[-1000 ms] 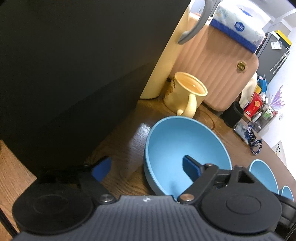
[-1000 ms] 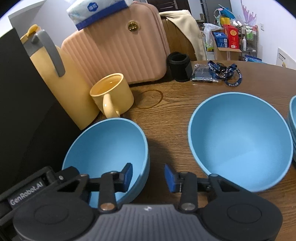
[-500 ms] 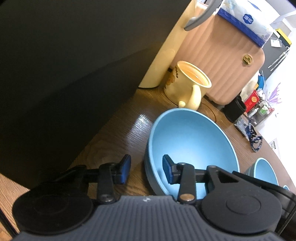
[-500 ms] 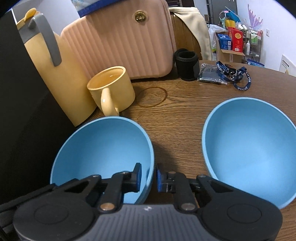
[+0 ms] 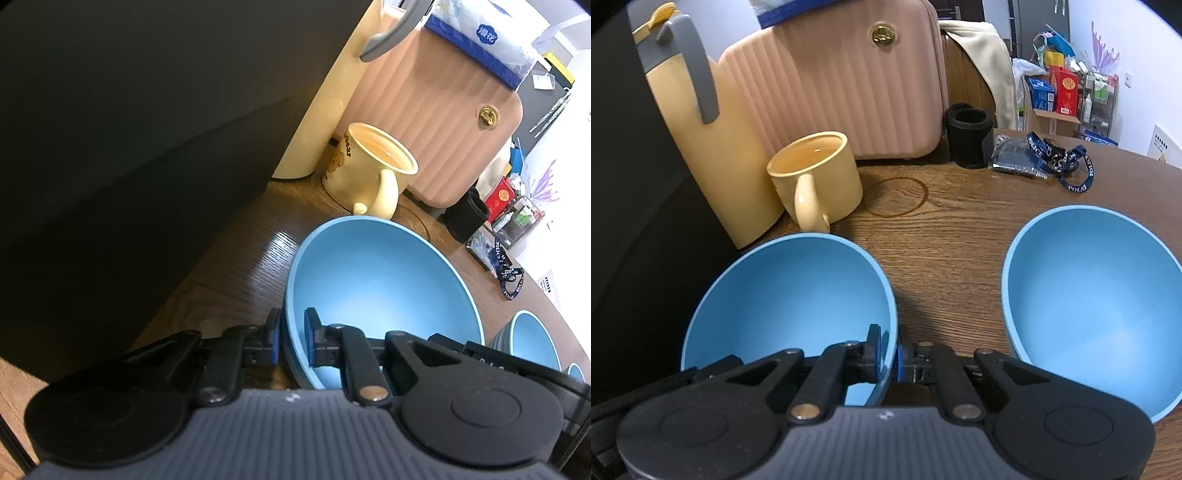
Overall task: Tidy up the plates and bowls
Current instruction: 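Lift the held blue bowls and carry them toward the remaining bowls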
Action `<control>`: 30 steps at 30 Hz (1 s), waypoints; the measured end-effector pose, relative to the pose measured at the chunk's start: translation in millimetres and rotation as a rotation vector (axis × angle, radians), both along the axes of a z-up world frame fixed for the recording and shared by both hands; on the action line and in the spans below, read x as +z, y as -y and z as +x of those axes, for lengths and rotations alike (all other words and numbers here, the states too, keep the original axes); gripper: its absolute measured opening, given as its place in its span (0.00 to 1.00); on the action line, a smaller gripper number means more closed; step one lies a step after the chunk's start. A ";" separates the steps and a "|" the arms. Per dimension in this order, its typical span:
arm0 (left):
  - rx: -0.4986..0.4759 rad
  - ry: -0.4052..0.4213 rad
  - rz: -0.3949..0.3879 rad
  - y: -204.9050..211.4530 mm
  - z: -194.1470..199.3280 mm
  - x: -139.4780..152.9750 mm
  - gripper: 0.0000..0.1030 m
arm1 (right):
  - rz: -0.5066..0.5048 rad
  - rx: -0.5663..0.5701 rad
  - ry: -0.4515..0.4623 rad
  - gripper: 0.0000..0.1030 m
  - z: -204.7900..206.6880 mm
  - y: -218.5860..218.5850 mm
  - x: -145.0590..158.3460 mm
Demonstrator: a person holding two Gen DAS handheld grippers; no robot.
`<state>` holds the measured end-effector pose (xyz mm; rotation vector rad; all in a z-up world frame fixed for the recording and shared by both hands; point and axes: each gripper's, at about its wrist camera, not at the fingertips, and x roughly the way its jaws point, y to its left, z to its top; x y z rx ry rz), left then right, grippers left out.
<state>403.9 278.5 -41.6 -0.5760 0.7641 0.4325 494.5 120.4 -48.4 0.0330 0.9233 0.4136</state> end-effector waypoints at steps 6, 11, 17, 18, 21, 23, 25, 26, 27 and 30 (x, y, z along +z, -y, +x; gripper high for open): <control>0.013 0.031 0.039 7.5 -10.7 13.6 0.13 | 0.013 0.010 0.021 0.07 -10.1 3.1 10.7; 0.010 0.048 0.064 17.3 -19.9 24.4 0.13 | 0.022 0.011 0.036 0.07 -19.1 9.8 24.2; -0.006 0.057 0.064 30.3 -35.2 30.8 0.13 | 0.037 -0.005 0.050 0.07 -33.8 24.1 38.3; -0.008 0.058 0.065 32.7 -38.6 31.8 0.13 | 0.038 -0.006 0.052 0.07 -36.8 26.4 40.2; -0.011 0.065 0.063 38.1 -47.5 37.9 0.14 | 0.041 -0.010 0.056 0.07 -45.9 34.0 46.3; -0.017 0.072 0.067 42.3 -53.5 43.7 0.14 | 0.048 -0.016 0.059 0.07 -52.1 40.0 50.9; -0.023 0.079 0.077 46.8 -60.4 49.6 0.14 | 0.054 -0.019 0.065 0.07 -58.5 45.5 55.6; -0.026 0.083 0.082 49.5 -63.7 52.7 0.14 | 0.056 -0.022 0.069 0.07 -61.9 48.4 58.0; -0.029 0.086 0.085 51.4 -66.6 55.0 0.14 | 0.058 -0.024 0.073 0.07 -65.3 51.3 60.3; -0.038 0.093 0.090 59.2 -75.0 62.6 0.14 | 0.064 -0.033 0.081 0.07 -75.1 61.6 67.8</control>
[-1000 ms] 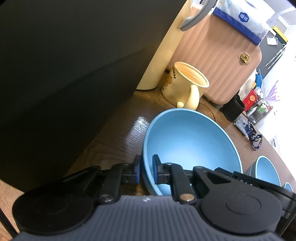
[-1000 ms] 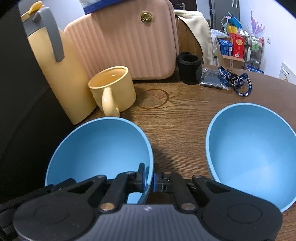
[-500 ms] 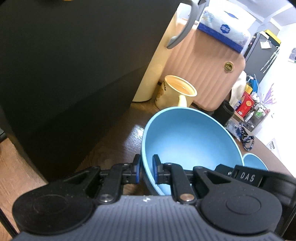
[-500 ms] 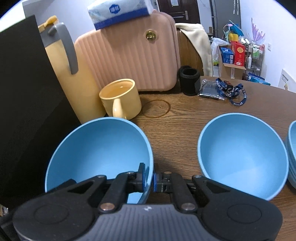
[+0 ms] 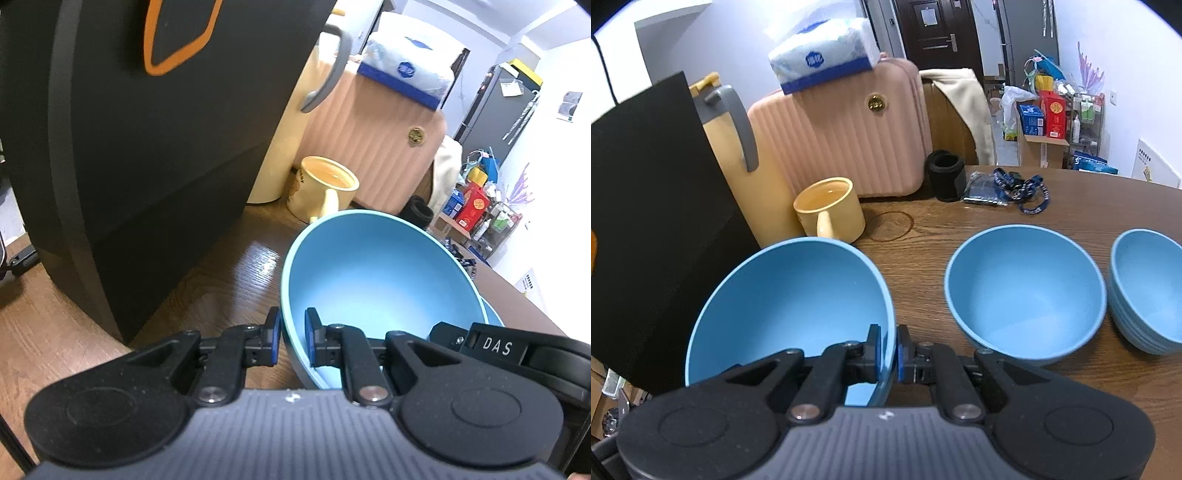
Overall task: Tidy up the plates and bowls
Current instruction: 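Lift the held blue bowls and carry them toward the remaining bowls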
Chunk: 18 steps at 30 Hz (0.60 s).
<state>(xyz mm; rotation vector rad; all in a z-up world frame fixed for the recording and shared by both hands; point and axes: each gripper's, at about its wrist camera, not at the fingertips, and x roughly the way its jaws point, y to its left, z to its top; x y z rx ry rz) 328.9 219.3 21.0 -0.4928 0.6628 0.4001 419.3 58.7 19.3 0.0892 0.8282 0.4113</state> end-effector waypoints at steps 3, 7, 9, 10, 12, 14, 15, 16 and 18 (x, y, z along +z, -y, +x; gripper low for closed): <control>-0.013 0.006 0.007 10.0 -7.4 7.3 0.14 | 0.006 -0.011 0.010 0.07 -9.9 11.4 7.5; -0.033 0.009 0.015 26.1 -16.3 16.0 0.14 | 0.013 -0.033 0.018 0.07 -21.8 29.3 15.7; -0.044 0.011 0.021 34.9 -19.6 19.5 0.14 | 0.016 -0.045 0.021 0.07 -27.8 39.3 19.5; -0.050 0.013 0.024 39.8 -22.0 21.6 0.14 | 0.017 -0.050 0.022 0.07 -30.6 44.1 21.0; -0.062 0.017 0.028 48.1 -25.2 24.5 0.14 | 0.016 -0.060 0.025 0.07 -35.9 53.7 24.0; -0.075 0.020 0.031 57.7 -28.4 27.4 0.14 | 0.016 -0.072 0.032 0.07 -42.3 64.1 27.8; -0.082 0.022 0.033 63.2 -30.2 28.9 0.14 | 0.017 -0.077 0.034 0.07 -44.4 69.1 29.1; -0.089 0.023 0.036 68.3 -31.3 30.6 0.14 | 0.019 -0.085 0.037 0.07 -47.3 75.4 30.8; -0.103 0.027 0.041 78.2 -33.0 33.5 0.14 | 0.022 -0.098 0.038 0.07 -52.0 86.9 33.0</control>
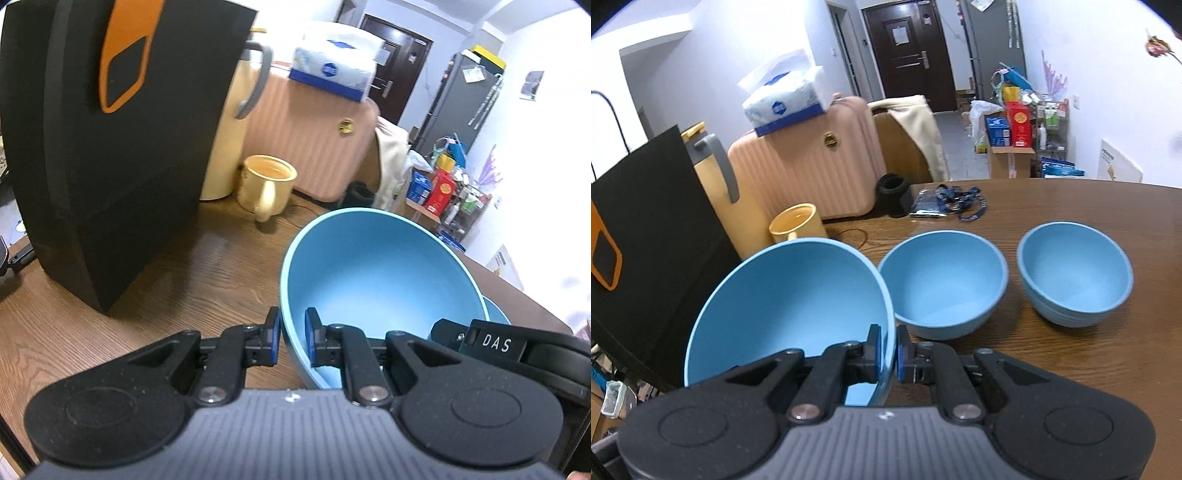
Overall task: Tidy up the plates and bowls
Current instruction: 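Lift the held blue bowls and carry them toward the remaining bowls, then carry the held blue bowls beside the cream plates and lower them to the table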
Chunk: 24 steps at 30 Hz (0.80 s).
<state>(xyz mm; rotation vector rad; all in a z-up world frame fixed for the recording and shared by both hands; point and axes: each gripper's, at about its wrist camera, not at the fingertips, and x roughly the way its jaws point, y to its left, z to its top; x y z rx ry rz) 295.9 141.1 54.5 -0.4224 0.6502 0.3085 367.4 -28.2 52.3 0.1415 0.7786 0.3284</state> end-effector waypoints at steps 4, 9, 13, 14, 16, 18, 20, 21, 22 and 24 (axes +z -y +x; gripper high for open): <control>-0.035 0.002 0.012 22.2 -3.7 5.5 0.14 | 0.009 -0.032 0.003 0.07 -7.8 24.6 4.2; -0.075 0.006 0.021 49.9 -8.4 10.0 0.14 | 0.016 -0.064 0.012 0.07 -17.3 55.2 9.4; -0.108 0.004 0.029 72.8 -12.8 11.8 0.14 | 0.011 -0.091 0.016 0.07 -24.5 79.1 11.6; -0.117 0.003 0.031 78.3 -13.6 11.9 0.14 | 0.012 -0.099 0.017 0.07 -26.0 84.9 11.5; -0.138 -0.003 0.038 90.5 -14.2 11.3 0.14 | 0.015 -0.117 0.015 0.07 -28.9 97.5 11.2; -0.156 -0.008 0.046 102.3 -15.1 10.0 0.14 | 0.020 -0.134 0.013 0.07 -31.4 108.9 10.3; -0.174 -0.014 0.052 113.3 -16.5 8.7 0.14 | 0.022 -0.150 0.011 0.07 -35.1 121.1 8.6; -0.182 -0.016 0.054 118.8 -17.2 8.0 0.14 | 0.022 -0.157 0.010 0.07 -36.9 127.2 7.6; -0.190 -0.019 0.055 124.6 -18.3 7.0 0.14 | 0.022 -0.163 0.009 0.07 -38.2 132.4 6.4; -0.207 -0.026 0.058 135.0 -18.9 5.3 0.14 | 0.024 -0.178 0.005 0.07 -41.7 145.1 3.0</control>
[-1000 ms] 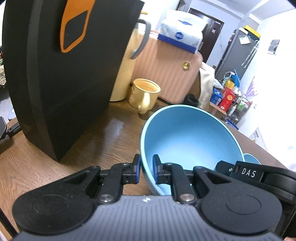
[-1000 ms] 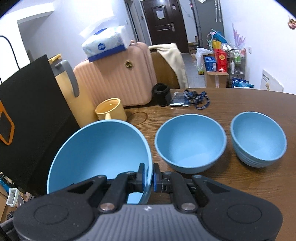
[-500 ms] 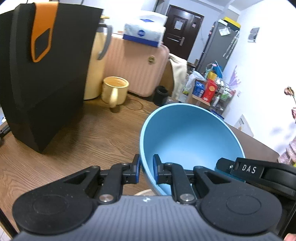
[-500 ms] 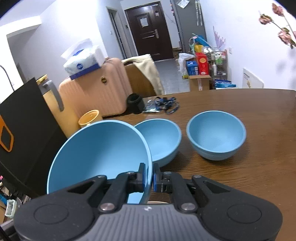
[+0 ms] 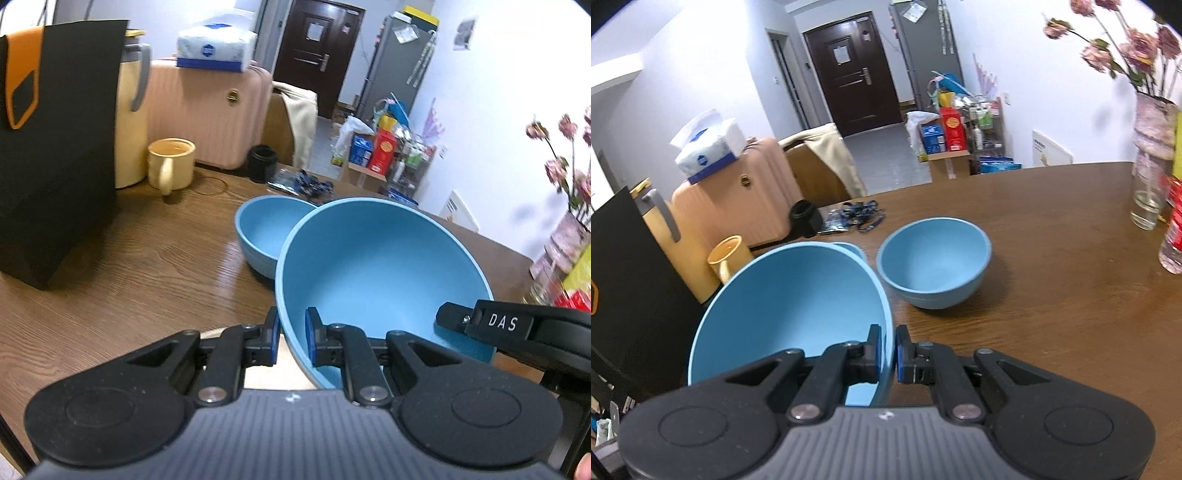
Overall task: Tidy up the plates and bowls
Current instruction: 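Carry the held blue bowls beside the cream plates and lower them to the table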
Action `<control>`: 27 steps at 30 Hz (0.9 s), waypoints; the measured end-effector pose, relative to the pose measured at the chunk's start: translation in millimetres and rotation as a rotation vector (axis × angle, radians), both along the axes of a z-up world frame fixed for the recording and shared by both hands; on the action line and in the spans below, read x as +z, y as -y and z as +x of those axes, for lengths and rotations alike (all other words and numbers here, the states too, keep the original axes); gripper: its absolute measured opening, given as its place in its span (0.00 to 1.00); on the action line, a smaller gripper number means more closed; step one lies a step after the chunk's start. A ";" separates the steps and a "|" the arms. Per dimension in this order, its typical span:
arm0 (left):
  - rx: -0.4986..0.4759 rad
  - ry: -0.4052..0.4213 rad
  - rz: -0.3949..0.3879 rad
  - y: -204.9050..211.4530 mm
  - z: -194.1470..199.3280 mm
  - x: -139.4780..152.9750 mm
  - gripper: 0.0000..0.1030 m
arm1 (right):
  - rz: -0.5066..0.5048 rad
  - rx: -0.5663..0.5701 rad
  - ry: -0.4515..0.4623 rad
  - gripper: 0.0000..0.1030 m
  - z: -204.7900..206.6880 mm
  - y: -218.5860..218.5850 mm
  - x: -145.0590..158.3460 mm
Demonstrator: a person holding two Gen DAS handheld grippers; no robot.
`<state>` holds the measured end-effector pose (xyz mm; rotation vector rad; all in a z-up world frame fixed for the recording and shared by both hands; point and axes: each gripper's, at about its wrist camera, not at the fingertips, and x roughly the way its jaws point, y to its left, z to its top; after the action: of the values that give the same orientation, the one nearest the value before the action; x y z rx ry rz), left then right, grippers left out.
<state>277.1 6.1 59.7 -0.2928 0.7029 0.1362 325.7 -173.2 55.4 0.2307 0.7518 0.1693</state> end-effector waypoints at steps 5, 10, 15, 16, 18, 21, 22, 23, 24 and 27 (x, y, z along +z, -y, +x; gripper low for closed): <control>-0.043 -0.020 0.011 27.7 -1.3 -4.9 0.14 | 0.004 -0.036 -0.014 0.07 -6.3 27.0 -8.1; -0.091 -0.046 0.019 54.6 0.0 -14.1 0.14 | 0.003 -0.076 -0.024 0.07 -10.3 53.2 -16.6; -0.130 -0.079 0.028 76.1 4.7 -26.1 0.15 | -0.003 -0.110 -0.042 0.07 -12.3 75.1 -29.8; -0.137 -0.087 0.029 79.9 6.4 -28.8 0.15 | -0.007 -0.115 -0.044 0.07 -13.0 79.1 -32.4; -0.151 -0.104 0.031 87.9 8.0 -34.7 0.15 | -0.014 -0.124 -0.049 0.07 -13.1 85.6 -37.7; -0.166 -0.125 0.034 96.8 10.3 -43.4 0.15 | -0.015 -0.133 -0.062 0.07 -13.5 97.3 -46.0; -0.171 -0.130 0.035 99.3 10.9 -46.0 0.15 | -0.015 -0.135 -0.064 0.07 -13.3 99.9 -48.2; -0.175 -0.135 0.037 101.4 11.6 -48.1 0.15 | -0.017 -0.137 -0.067 0.07 -13.5 102.7 -50.7; -0.179 -0.142 0.041 104.4 12.6 -50.5 0.15 | -0.018 -0.138 -0.070 0.07 -13.8 105.6 -53.7; -0.189 -0.155 0.052 112.2 13.3 -57.4 0.15 | -0.017 -0.143 -0.079 0.07 -15.5 113.5 -61.2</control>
<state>290.4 -106.1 2.3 -0.1660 0.8753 -0.0029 310.1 -286.8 -5.9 0.2751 0.8119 0.0182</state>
